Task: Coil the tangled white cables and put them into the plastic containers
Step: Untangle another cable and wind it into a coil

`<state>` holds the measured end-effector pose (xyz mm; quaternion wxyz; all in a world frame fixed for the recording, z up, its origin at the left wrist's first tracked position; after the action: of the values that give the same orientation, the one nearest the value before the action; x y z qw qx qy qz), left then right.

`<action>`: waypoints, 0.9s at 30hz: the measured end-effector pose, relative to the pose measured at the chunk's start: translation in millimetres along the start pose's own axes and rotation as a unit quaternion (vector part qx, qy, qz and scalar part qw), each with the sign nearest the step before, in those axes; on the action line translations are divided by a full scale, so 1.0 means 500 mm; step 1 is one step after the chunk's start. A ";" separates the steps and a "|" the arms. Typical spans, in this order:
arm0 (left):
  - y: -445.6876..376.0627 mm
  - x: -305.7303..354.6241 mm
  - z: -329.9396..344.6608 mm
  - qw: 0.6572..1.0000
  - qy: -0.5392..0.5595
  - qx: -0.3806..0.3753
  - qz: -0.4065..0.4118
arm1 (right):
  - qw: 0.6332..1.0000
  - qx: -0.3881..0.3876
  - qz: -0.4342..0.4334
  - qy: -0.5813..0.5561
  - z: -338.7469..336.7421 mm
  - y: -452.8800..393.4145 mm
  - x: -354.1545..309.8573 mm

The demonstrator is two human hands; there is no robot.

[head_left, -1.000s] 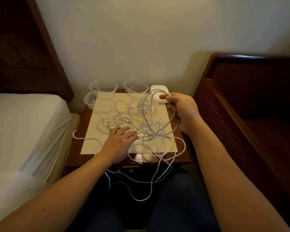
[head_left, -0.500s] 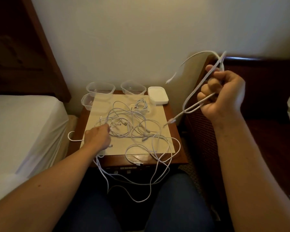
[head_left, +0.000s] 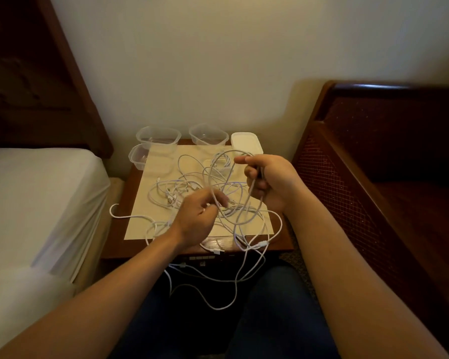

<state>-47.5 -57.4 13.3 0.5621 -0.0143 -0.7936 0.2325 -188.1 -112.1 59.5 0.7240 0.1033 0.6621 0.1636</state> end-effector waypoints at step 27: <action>0.069 -0.007 -0.039 0.908 0.155 0.061 -0.384 | 0.861 0.153 -0.331 0.354 -0.025 0.084 -0.015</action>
<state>-37.0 -21.0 1.7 0.7235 0.2899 -0.6251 0.0418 -205.3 -76.7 80.4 0.4274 -0.0774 0.8859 -0.1627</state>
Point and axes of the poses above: each hand's wrist, its own y-axis away from the middle knuckle, its own z-axis out of the palm, x = y × z, the point moved 9 cm from there along -y, towards the middle knuckle, and after that the axes turned 15 degrees about x, right-handed, at the moved point
